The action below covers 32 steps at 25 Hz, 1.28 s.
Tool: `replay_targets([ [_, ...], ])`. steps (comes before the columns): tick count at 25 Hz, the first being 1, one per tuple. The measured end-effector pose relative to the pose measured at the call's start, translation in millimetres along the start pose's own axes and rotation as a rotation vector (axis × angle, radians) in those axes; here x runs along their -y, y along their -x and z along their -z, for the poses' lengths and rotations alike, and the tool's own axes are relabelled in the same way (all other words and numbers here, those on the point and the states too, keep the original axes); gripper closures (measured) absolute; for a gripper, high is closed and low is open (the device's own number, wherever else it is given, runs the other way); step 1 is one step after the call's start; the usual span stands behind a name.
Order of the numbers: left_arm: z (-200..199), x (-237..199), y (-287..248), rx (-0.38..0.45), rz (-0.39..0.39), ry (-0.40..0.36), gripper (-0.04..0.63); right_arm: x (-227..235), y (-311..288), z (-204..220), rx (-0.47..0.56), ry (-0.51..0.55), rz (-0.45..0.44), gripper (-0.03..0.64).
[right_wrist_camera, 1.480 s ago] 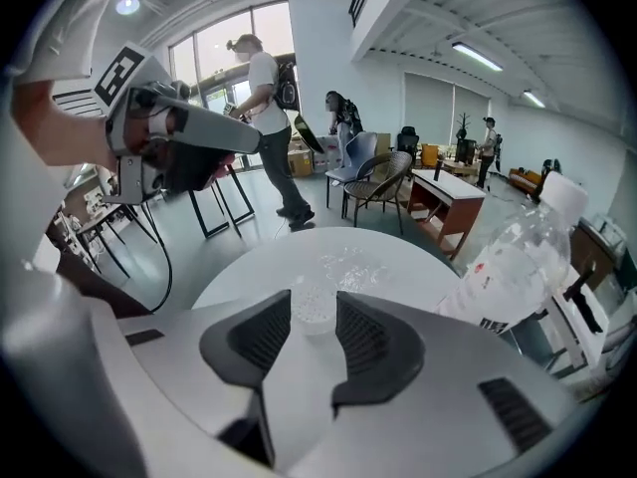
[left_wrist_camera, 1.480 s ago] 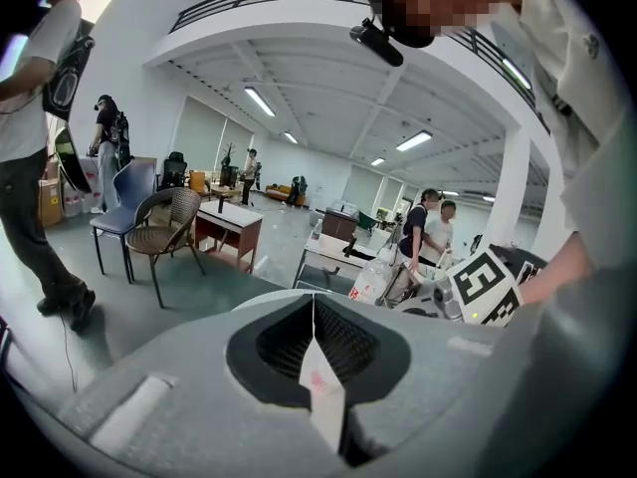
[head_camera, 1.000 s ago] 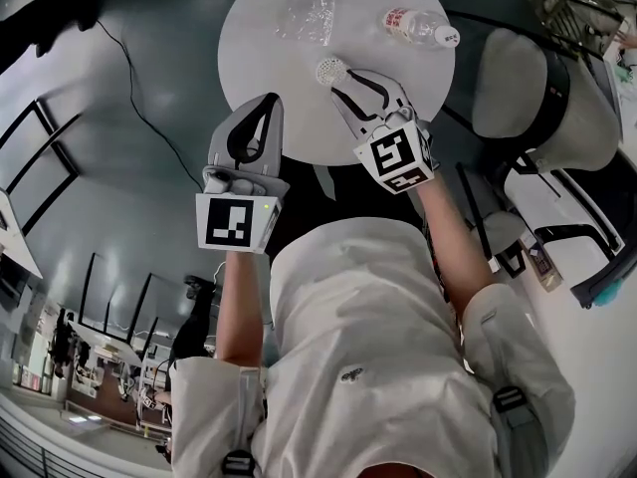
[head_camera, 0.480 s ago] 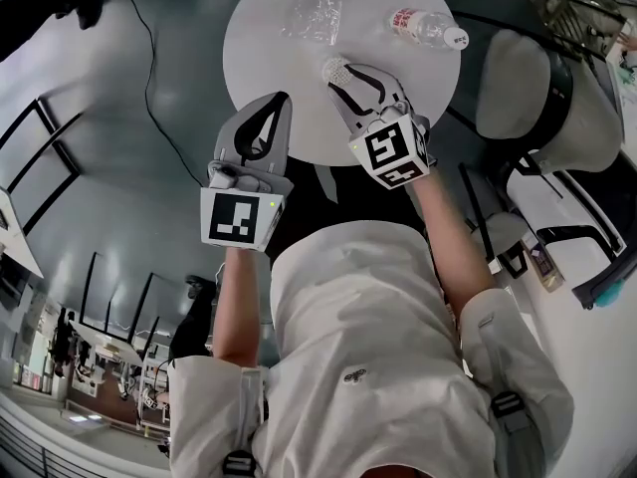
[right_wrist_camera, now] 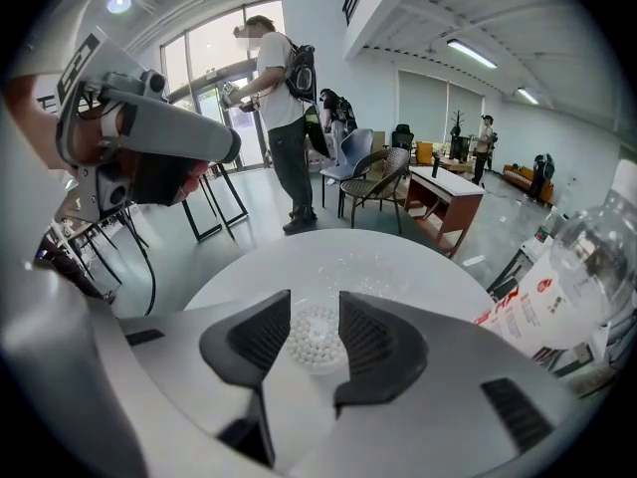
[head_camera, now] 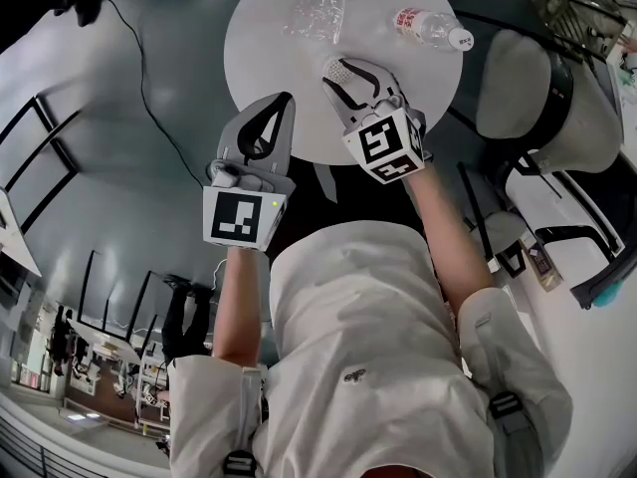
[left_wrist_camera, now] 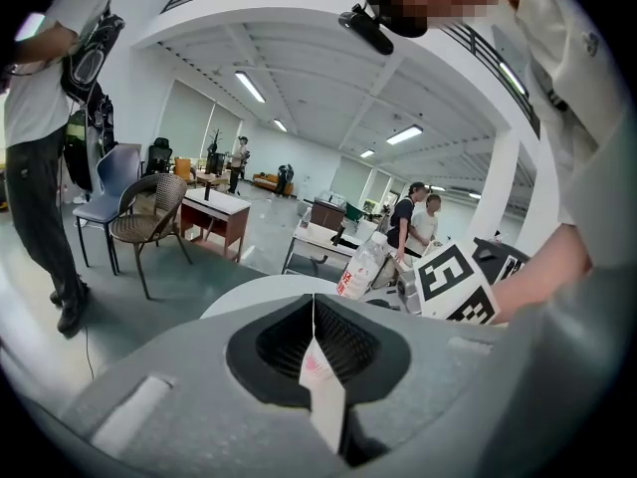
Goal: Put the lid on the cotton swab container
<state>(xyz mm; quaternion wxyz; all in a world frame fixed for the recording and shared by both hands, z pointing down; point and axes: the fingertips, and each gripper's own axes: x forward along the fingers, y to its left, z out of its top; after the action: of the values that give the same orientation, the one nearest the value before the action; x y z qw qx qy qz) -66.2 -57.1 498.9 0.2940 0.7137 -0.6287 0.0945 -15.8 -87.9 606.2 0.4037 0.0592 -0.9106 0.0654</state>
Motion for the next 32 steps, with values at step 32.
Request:
replay_targets([
  [32, -3.4, -1.2, -5.0, 0.001, 0.015, 0.006, 0.583, 0.3, -10.5, 3.8, -0.007, 0.001, 0.019, 0.472],
])
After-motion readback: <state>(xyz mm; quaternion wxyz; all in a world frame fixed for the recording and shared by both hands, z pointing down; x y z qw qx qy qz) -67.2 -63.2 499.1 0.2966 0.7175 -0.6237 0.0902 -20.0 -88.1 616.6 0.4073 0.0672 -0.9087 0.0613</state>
